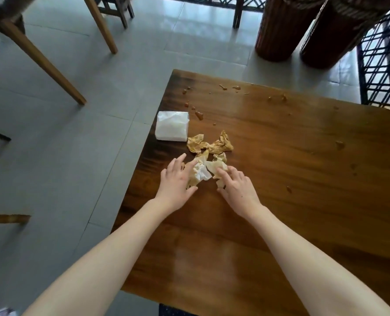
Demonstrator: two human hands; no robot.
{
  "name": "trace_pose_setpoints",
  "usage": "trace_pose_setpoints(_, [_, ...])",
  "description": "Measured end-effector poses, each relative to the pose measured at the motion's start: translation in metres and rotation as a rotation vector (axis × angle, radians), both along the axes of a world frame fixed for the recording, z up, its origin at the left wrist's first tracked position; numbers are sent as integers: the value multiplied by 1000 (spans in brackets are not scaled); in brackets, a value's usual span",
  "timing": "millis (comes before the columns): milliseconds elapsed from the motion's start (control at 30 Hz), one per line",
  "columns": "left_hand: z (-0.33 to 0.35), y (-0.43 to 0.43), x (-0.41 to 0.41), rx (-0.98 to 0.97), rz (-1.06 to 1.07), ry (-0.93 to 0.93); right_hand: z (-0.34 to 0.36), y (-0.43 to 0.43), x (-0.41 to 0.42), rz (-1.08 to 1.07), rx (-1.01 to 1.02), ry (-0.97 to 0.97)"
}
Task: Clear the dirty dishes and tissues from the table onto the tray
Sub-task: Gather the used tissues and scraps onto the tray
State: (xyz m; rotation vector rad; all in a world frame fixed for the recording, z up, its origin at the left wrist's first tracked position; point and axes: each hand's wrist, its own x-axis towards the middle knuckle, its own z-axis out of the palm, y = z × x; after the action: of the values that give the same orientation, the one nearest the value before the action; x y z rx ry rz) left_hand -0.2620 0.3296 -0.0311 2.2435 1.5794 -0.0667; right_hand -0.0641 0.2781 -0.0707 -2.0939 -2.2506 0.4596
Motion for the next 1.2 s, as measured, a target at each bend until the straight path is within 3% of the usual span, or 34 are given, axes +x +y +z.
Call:
trace_pose_setpoints(333, [-21, 19, 19, -144, -30, 2, 7, -31, 8, -275, 55, 179])
trace_pose_setpoints(500, [-27, 15, 28, -78, -23, -27, 13, -45, 15, -427, 83, 234])
trace_pose_setpoints(1200, [33, 28, 3, 30, -58, -345, 49, -53, -4, -553, 215, 248])
